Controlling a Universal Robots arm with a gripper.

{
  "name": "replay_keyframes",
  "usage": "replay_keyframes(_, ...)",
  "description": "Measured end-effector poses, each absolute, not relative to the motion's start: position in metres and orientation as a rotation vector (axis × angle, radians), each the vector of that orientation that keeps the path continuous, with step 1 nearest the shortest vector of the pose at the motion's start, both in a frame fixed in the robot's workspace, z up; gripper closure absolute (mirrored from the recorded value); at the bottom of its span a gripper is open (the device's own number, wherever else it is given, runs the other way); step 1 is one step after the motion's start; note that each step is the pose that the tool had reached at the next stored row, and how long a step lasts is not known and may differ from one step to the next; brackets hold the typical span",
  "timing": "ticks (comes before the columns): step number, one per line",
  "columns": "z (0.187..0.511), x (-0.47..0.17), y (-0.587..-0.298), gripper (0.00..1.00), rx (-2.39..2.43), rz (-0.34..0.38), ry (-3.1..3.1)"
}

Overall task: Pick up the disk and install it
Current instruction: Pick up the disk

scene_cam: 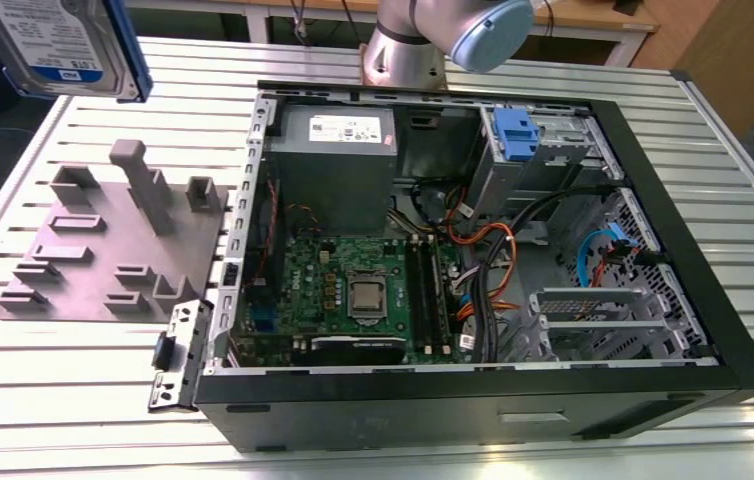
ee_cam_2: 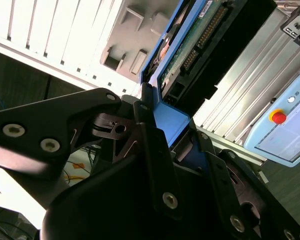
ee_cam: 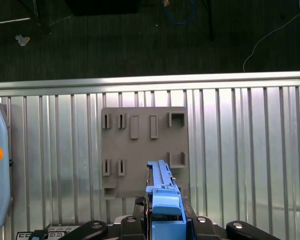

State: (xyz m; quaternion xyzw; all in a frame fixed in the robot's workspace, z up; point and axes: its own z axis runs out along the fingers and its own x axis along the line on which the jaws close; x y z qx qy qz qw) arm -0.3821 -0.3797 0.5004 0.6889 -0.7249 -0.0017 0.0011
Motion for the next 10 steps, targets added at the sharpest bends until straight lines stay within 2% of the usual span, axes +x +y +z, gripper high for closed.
replay_keyframes(10, 0.5004, -0.3800, -0.3797, 0.64, 2.163, -0.005, -2.276)
